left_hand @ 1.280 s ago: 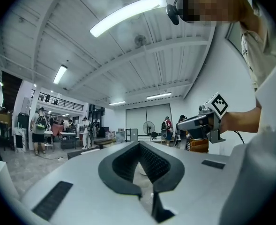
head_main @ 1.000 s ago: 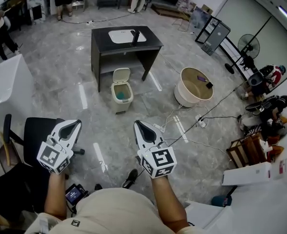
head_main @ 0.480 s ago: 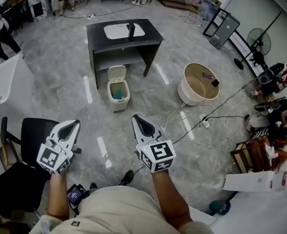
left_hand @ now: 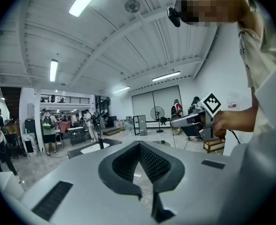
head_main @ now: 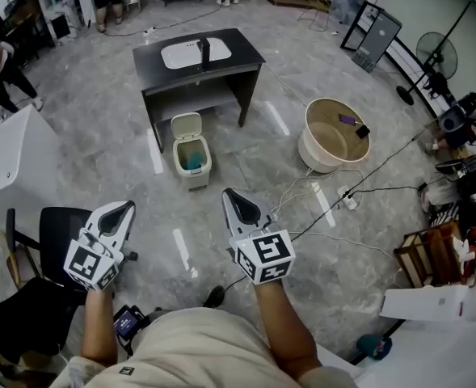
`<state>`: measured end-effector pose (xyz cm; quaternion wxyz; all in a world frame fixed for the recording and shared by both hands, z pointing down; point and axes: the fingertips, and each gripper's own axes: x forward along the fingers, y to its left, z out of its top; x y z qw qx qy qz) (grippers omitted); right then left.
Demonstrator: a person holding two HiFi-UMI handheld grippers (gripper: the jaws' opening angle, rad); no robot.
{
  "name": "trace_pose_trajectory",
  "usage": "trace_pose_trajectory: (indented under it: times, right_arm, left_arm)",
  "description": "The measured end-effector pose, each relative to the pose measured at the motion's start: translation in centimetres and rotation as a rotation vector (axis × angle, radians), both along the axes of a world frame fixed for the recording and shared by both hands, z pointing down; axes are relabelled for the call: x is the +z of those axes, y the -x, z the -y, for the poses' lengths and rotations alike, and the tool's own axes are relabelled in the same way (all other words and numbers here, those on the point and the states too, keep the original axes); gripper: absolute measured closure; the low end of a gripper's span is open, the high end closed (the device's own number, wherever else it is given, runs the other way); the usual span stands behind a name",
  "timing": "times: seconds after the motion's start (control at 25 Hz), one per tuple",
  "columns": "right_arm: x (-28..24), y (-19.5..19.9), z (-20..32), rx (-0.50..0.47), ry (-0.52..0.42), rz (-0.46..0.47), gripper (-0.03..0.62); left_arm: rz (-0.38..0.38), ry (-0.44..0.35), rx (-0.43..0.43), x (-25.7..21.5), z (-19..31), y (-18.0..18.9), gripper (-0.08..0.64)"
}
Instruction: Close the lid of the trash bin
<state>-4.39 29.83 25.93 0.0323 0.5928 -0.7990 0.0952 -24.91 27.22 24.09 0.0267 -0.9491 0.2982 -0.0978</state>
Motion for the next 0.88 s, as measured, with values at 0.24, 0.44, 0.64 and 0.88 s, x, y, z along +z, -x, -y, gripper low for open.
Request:
trace_pose_trajectory:
  times: [0.24,0.44,0.64,0.88]
  right_arm:
    - [0.7,-4.7,-0.1,0.034,0.0,0.045,0.566]
    - [1.2,-7.2,0.3,0.069,0.005,0.055,0.566]
    - [2.2,-8.5,1.3,0.107,0.022,0.044,0.566]
    - [2.4,-9.1,5.1,0.17,0.043,-0.005,0.566]
  left_arm:
    - [0.05,0.012,0.036,-0.1,0.0,-5.0,0.546]
    - [0.031,-0.004,0.068,-0.8,1.4,-7.7,0.546]
    - [0.013,0.003,0.113,-0.1,3.3,-9.4,0.546]
    - [-0.032,0.018,0.18,1.1,9.0,-10.5,0.546]
